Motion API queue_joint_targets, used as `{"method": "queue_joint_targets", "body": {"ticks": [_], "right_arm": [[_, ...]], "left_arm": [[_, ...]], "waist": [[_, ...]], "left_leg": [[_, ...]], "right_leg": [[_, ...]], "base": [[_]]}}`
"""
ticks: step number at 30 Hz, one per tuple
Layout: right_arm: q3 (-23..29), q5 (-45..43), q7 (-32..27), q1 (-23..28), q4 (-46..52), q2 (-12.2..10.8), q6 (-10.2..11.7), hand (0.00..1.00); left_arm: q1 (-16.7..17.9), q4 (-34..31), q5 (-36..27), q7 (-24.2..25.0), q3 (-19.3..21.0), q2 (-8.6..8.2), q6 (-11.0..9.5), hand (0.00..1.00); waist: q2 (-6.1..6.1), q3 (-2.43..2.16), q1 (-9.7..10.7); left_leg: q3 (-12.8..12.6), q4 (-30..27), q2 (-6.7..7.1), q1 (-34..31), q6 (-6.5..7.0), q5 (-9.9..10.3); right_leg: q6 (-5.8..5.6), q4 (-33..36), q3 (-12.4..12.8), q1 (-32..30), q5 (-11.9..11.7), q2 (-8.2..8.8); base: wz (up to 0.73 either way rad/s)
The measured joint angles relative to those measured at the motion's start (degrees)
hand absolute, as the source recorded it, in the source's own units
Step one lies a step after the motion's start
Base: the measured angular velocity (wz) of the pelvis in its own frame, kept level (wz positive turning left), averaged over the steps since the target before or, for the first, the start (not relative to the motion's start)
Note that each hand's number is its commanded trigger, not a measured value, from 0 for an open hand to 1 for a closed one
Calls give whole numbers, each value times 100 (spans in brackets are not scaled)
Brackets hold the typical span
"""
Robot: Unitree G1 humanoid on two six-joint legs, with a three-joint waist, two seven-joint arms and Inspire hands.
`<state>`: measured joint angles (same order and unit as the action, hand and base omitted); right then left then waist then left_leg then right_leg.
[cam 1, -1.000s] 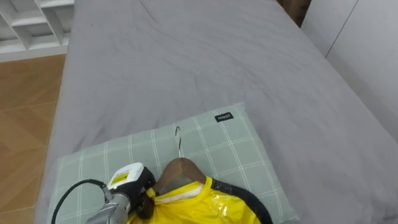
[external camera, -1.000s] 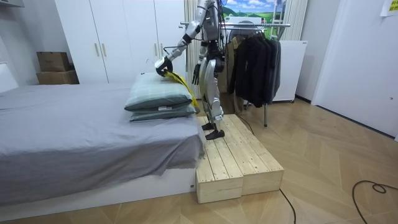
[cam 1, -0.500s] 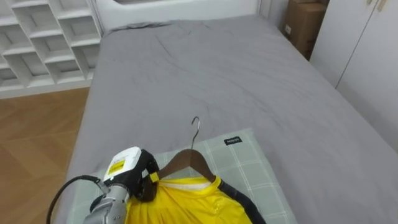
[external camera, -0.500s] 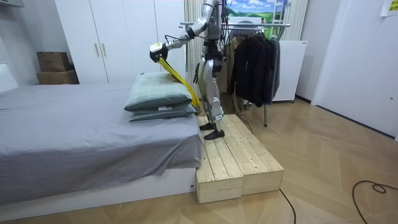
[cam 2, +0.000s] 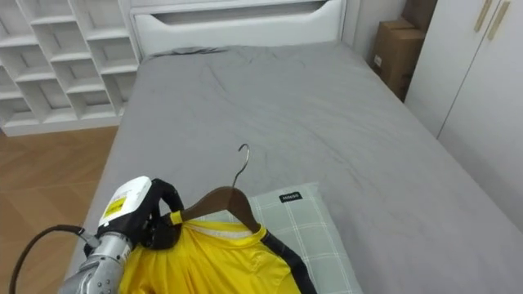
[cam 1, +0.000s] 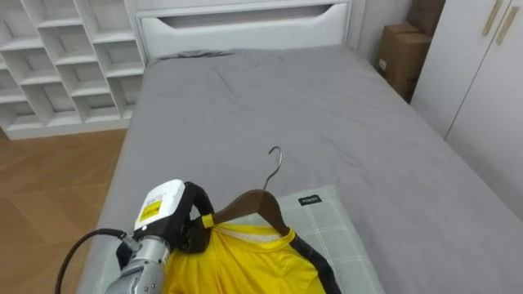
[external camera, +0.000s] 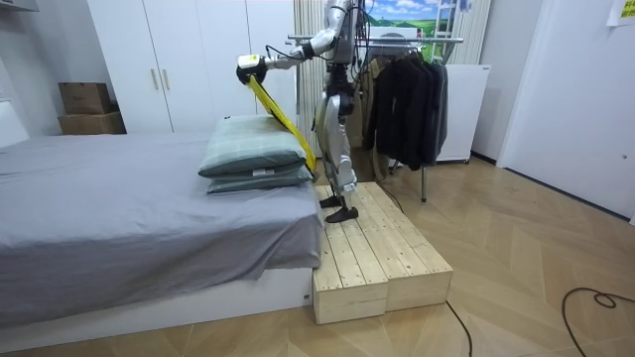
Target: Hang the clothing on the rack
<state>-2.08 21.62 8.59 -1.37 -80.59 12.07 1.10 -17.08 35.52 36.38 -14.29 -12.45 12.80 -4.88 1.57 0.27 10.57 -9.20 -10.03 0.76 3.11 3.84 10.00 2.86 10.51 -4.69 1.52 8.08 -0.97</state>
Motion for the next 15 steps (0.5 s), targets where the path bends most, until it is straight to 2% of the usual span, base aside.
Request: {"method": "queue_joint_targets", "body": {"ticks": [15], "right_arm": [[350, -380, -42, 75, 28, -9, -77, 0]], "left_arm": [[166, -131, -756, 17, 126, 3, 127, 100]], "waist": [[16, -10, 12]], "left_leg": [[-4, 97, -3, 159, -30, 18]], "right_leg": [[5, -104, 6, 135, 3, -16]], "base": [[0]]}}
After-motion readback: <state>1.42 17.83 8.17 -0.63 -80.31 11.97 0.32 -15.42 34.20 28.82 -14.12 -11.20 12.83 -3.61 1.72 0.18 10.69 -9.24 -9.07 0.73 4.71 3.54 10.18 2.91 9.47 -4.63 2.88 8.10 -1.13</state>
